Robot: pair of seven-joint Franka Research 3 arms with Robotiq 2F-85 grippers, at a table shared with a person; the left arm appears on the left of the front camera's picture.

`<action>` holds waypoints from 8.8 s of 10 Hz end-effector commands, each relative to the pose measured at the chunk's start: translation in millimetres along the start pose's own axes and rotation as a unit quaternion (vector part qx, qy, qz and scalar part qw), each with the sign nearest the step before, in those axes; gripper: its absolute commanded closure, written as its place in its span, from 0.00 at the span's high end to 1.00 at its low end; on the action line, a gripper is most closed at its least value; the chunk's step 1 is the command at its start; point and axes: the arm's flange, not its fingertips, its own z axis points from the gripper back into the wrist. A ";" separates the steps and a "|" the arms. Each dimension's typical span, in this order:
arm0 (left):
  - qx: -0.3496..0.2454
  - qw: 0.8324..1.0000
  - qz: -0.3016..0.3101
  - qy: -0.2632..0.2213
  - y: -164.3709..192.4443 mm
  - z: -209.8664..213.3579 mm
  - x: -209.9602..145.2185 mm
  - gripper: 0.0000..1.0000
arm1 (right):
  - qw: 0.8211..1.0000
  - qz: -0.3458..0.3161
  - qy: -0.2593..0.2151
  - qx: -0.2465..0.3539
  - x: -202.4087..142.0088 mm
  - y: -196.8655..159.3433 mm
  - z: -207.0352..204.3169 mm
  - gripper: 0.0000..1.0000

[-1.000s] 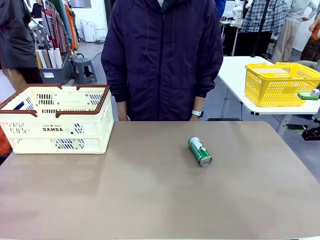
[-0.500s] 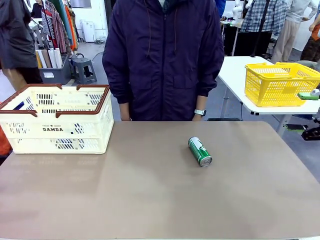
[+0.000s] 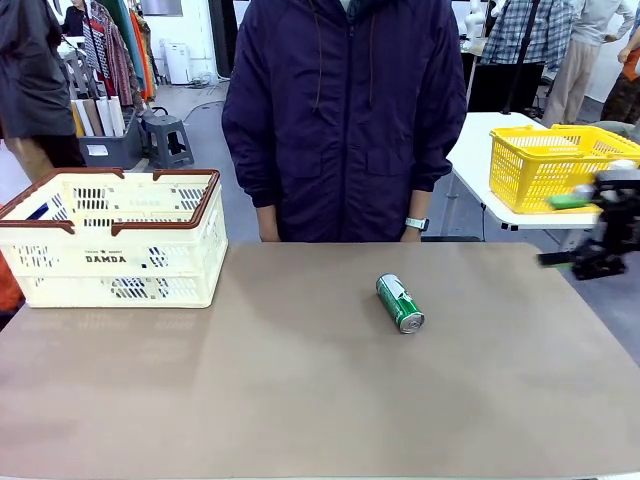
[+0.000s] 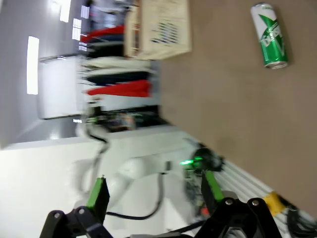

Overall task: Place the drinks into the Shopping basket.
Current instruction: Pick up one drink and place it into the Shopping basket.

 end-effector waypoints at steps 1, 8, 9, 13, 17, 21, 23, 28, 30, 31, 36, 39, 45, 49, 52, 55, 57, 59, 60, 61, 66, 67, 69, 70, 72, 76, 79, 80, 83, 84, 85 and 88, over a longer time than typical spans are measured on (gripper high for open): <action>-0.002 1.000 -0.003 0.002 -1.5 1.2 -0.6 1.00 | 0.960 0.048 0.034 -0.273 31.5 30.3 -70.3 1.00; -0.002 1.000 -0.003 0.002 -1.5 1.2 -0.6 1.00 | 0.912 0.168 0.024 -0.373 12.0 38.9 -141.0 1.00; -0.002 1.000 -0.003 0.002 -1.5 1.2 -0.6 1.00 | 0.886 0.156 0.014 -0.437 13.8 42.3 -151.2 1.00; -0.002 1.000 -0.003 0.002 -1.5 1.2 -0.6 1.00 | 0.823 0.106 0.013 -0.558 81.1 29.6 -204.0 1.00; -0.002 1.000 -0.003 0.002 -1.5 1.2 -0.6 1.00 | 0.834 0.085 0.035 -0.544 143.9 -15.2 -233.6 1.00; -0.002 1.000 -0.003 0.002 -1.5 1.2 -0.6 1.00 | 0.843 0.081 0.059 -0.529 168.0 -46.4 -250.4 1.00; -0.002 1.000 -0.003 0.002 -1.5 1.2 -0.6 1.00 | 0.843 0.084 0.059 -0.529 171.1 -50.1 -257.0 1.00; -0.002 1.000 -0.003 0.002 -1.5 1.2 -0.6 1.00 | 0.838 0.085 0.083 -0.532 169.8 -76.5 -275.4 1.00; -0.002 1.000 -0.003 0.002 -1.5 1.2 -0.6 1.00 | 0.837 0.087 0.085 -0.534 168.4 -81.1 -276.5 1.00; -0.002 1.000 -0.003 0.002 -1.5 1.2 -0.6 1.00 | 0.832 0.093 0.083 -0.541 166.2 -81.5 -276.0 0.42; -0.002 1.000 -0.003 0.002 -1.5 1.2 -0.6 1.00 | 0.829 0.100 0.092 -0.542 164.2 -78.9 -278.2 0.00; -0.002 1.000 -0.003 0.002 -1.5 1.2 -0.6 1.00 | 0.829 0.100 0.098 -0.541 163.3 -77.5 -279.1 0.00; -0.002 1.000 -0.003 0.002 -1.5 1.2 -0.6 1.00 | 0.837 0.017 0.131 -0.530 55.9 58.4 -223.1 0.00; -0.002 1.000 -0.003 0.002 -1.5 1.2 -0.6 1.00 | 0.857 -0.076 -0.011 -0.509 -87.4 58.6 -156.0 0.00; -0.002 1.000 -0.003 0.002 -1.5 1.2 -0.6 1.00 | 0.858 -0.083 0.017 -0.508 -83.9 55.8 -152.6 0.00; -0.002 1.000 -0.003 0.002 -1.5 1.2 -0.6 1.00 | 0.858 -0.083 0.017 -0.508 -83.9 55.8 -152.6 0.00; -0.002 1.000 -0.003 0.002 -1.5 1.2 -0.6 1.00 | 0.860 -0.090 0.007 -0.503 -92.5 45.2 -156.3 0.00; -0.002 1.000 -0.003 0.002 -1.5 1.2 -0.6 1.00 | 0.854 -0.040 -0.053 -0.516 -108.5 81.2 -239.0 0.00; -0.002 1.000 -0.003 0.002 -1.5 1.2 -0.6 1.00 | 0.854 -0.019 -0.055 -0.518 -116.4 94.8 -288.5 0.00; -0.002 1.000 -0.003 0.002 -1.5 1.2 -0.6 1.00 | 0.858 -0.007 -0.041 -0.512 -118.5 100.8 -335.4 0.00; -0.002 1.000 -0.003 0.002 -1.5 1.2 -0.6 1.00 | 0.883 0.047 -0.025 -0.467 -85.6 79.0 -510.5 0.00; -0.002 1.000 -0.003 0.002 -1.5 1.2 -0.6 1.00 | 0.883 0.050 0.005 -0.466 -73.8 63.9 -532.2 0.00; -0.002 1.000 -0.003 0.002 -1.5 1.2 -0.6 1.00 | 0.875 0.049 0.018 -0.481 -68.0 46.9 -551.0 0.00; -0.002 1.000 -0.003 0.002 -1.5 1.2 -0.6 1.00 | 0.874 0.048 0.021 -0.483 -67.6 43.8 -553.1 0.00; -0.002 1.000 -0.003 0.002 -1.5 1.2 -0.6 1.00 | 0.865 0.029 0.027 -0.500 -59.6 38.0 -551.2 0.00; -0.002 1.000 -0.003 0.002 -1.5 1.2 -0.6 1.00 | 0.854 0.016 0.029 -0.518 -61.3 34.7 -550.8 0.73; -0.002 1.000 -0.003 0.002 -1.5 1.2 -0.6 1.00 | 0.850 0.016 0.028 -0.526 -60.5 35.1 -550.9 1.00; -0.002 1.000 -0.003 0.002 -1.5 1.2 -0.6 1.00 | 0.848 0.017 0.026 -0.528 -60.7 35.4 -551.5 1.00; -0.002 1.000 -0.003 0.002 -1.5 1.2 -0.6 1.00 | 0.849 0.022 0.026 -0.528 -61.5 37.1 -549.1 1.00; -0.002 1.000 -0.003 0.002 -1.5 1.2 -0.6 1.00 | 0.849 0.023 0.026 -0.527 -62.7 40.9 -545.2 1.00; -0.002 1.000 -0.003 0.002 -1.5 1.2 -0.6 1.00 | 0.846 0.030 0.018 -0.533 -66.7 51.3 -531.0 1.00; -0.002 1.000 -0.003 0.002 -1.5 1.2 -0.6 1.00 | 0.848 0.029 0.020 -0.530 -101.4 111.2 -368.5 1.00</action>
